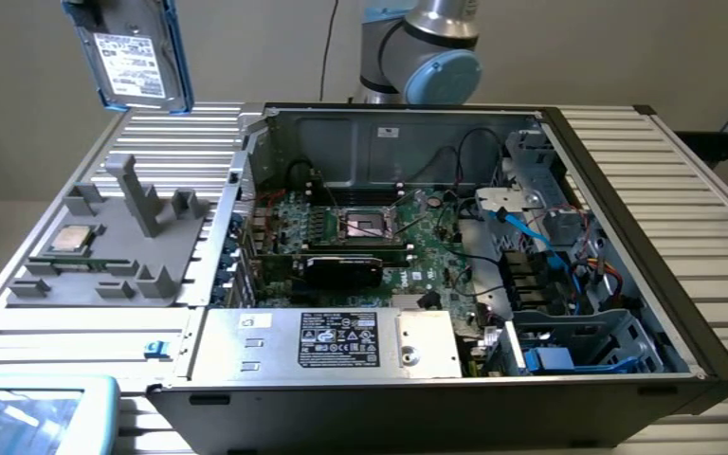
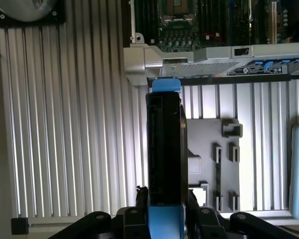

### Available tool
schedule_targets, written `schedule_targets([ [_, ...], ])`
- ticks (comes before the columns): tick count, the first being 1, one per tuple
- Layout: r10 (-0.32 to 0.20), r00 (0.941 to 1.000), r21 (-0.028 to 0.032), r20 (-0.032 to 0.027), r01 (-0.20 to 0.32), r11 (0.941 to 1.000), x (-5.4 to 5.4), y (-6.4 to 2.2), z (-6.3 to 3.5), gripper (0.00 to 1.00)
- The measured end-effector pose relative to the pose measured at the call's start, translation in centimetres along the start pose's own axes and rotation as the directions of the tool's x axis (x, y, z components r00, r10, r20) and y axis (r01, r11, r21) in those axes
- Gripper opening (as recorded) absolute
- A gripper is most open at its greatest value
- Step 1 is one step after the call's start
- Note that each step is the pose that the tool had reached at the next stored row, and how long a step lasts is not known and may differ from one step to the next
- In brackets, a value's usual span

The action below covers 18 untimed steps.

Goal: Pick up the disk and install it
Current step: 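Pick up the disk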

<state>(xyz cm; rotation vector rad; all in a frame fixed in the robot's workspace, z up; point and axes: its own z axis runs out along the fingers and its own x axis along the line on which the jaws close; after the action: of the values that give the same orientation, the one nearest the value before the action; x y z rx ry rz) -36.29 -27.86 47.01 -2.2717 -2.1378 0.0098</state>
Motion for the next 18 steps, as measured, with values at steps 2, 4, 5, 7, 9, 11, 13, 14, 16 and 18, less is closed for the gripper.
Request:
schedule_targets([
  [2,0.0,1.0,-0.0067,-0.0014,0.0,1.0,0.0,0.58,-0.17,0.37],
  [4,0.0,1.0,-0.0108,-0.002,0.0,0.9999,0.1,1.28,-0.29,0.37],
  [5,0.0,1.0,-0.0114,-0.0021,0.0,0.9999,0.1,1.71,-0.32,0.37],
  [7,0.0,1.0,-0.0115,-0.002,0.0,0.9999,0.2,2.61,-0.37,0.37],
  [9,0.0,1.0,-0.0115,-0.002,0.0,0.9999,0.2,3.5,-0.48,0.37],
  [11,0.0,1.0,-0.0115,-0.002,0.0,0.9999,0.2,4.44,-0.63,0.37],
  [13,0.0,1.0,-0.0115,-0.002,0.0,0.9999,0.2,5.34,-0.76,0.37],
  [14,0.0,1.0,-0.0115,-0.002,0.0,0.9999,0.2,5.79,-0.83,0.37],
  [16,0.0,1.0,-0.0114,-0.002,0.0,0.9999,0.2,6.7,-0.98,0.37],
  [18,0.0,1.0,-0.0114,-0.0021,0.0,0.9999,0.2,7.36,-1.08,0.37],
])
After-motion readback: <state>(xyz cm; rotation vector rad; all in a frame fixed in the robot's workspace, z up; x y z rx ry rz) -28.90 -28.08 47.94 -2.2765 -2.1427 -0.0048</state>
